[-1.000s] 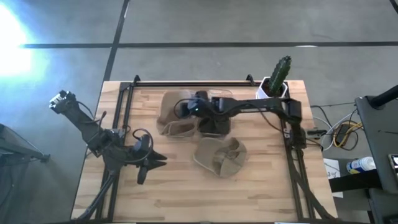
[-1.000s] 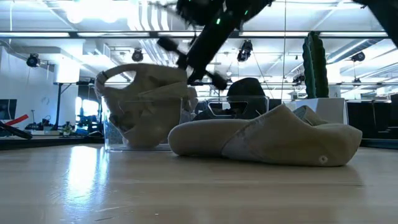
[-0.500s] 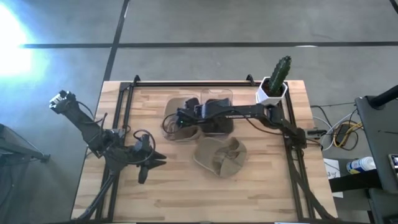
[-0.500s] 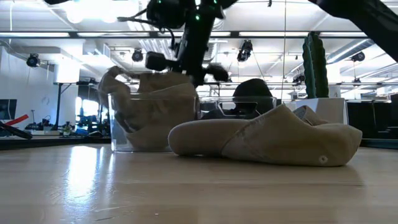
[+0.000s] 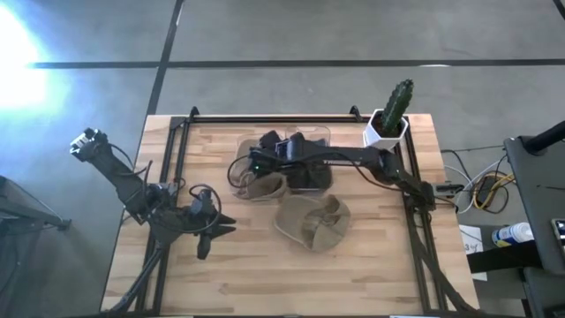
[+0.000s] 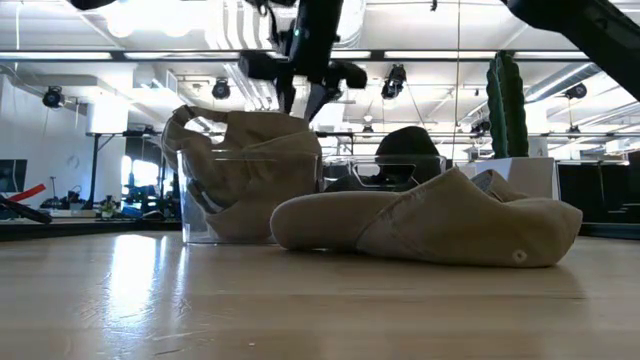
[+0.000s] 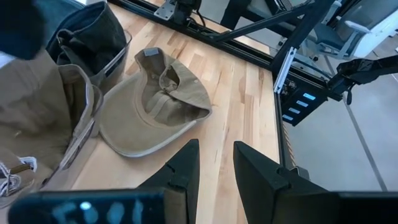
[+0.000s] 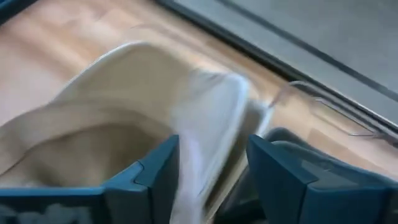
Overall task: Pick & Place hat
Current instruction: Put the brown cap into the left transparent bin
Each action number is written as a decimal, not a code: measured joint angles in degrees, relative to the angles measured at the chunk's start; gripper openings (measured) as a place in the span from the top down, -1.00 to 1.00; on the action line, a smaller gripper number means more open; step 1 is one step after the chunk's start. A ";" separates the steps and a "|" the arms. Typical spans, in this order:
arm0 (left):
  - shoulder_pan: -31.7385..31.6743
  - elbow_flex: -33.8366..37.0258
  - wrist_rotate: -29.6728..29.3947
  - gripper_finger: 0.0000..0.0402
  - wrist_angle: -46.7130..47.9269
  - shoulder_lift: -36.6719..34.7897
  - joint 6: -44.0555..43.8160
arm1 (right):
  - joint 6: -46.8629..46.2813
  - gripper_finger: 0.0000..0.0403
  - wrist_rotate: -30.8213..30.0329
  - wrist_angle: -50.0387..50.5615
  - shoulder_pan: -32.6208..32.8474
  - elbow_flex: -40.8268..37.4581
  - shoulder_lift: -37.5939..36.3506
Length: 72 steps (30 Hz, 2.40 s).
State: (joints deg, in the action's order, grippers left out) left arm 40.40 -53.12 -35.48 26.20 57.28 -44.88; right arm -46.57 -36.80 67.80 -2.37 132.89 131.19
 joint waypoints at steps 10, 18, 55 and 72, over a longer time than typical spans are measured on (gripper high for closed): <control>0.00 0.00 0.00 0.54 0.93 0.01 0.04 | 8.07 0.12 18.37 0.05 7.48 -0.89 -1.25; 0.00 0.00 0.02 0.54 1.90 0.02 -0.04 | 8.00 0.17 22.80 2.11 17.86 -3.30 -1.28; 0.04 5.64 1.09 0.54 1.72 0.04 -8.76 | -0.17 0.17 10.06 -13.45 24.35 -30.80 -1.04; 0.00 5.64 1.05 0.54 1.72 0.02 -9.22 | 4.75 0.92 23.34 -17.42 22.67 -28.11 -2.73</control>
State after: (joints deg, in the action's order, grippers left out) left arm 40.40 -47.48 -34.44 27.92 57.30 -54.10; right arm -41.82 -13.46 50.37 20.30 104.78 128.45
